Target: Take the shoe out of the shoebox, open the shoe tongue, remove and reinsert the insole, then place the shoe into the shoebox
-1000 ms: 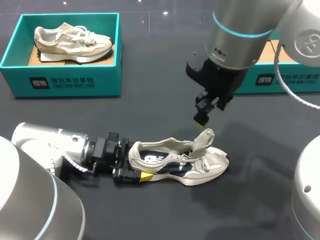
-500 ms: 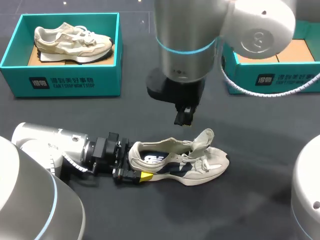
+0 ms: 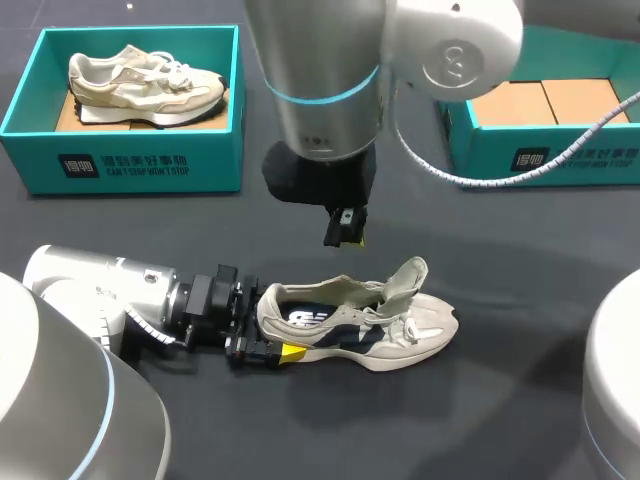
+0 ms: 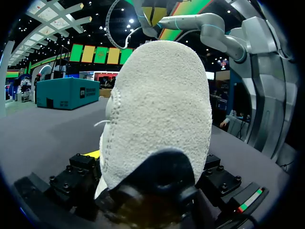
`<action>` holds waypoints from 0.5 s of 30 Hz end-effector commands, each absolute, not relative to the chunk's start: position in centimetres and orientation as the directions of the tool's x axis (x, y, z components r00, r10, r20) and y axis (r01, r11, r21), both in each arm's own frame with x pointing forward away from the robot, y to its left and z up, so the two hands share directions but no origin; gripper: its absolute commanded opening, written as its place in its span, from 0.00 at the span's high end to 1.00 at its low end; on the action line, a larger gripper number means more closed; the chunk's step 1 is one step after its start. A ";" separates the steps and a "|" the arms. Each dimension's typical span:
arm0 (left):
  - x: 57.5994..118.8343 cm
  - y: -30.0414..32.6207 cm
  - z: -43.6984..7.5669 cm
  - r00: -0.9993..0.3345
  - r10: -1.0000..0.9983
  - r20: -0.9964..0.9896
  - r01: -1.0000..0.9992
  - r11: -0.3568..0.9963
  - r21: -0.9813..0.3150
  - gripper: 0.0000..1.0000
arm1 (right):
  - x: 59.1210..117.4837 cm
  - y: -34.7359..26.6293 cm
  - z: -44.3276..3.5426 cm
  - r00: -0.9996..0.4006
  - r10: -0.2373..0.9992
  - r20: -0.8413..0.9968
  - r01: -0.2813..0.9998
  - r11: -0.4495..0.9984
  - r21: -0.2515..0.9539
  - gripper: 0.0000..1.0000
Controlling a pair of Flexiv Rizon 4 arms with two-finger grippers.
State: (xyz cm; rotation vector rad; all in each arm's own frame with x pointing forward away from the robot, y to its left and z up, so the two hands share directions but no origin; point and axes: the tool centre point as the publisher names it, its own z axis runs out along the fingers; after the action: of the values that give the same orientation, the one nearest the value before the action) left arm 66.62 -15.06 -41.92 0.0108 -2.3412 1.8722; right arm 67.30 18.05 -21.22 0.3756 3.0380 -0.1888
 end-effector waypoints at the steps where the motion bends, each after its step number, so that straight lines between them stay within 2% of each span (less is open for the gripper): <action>1: 66.6 -15.0 -41.9 -0.990 0.081 0.116 -0.095 0.224 -0.970 1.00 | 67.1 18.5 -22.6 -0.968 0.236 -0.087 0.244 0.964 -0.105 1.00; 15: 66.6 -15.0 -41.9 -0.990 0.081 0.116 -0.095 0.224 -0.970 1.00 | 67.5 19.0 -23.6 -0.972 0.222 -0.072 0.228 0.969 -0.096 1.00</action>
State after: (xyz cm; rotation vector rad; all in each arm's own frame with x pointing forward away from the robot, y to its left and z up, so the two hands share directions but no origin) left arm 66.62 -15.06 -41.92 0.0108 -2.3412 1.8723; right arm 67.13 18.72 -22.53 0.3579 3.0454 -0.1684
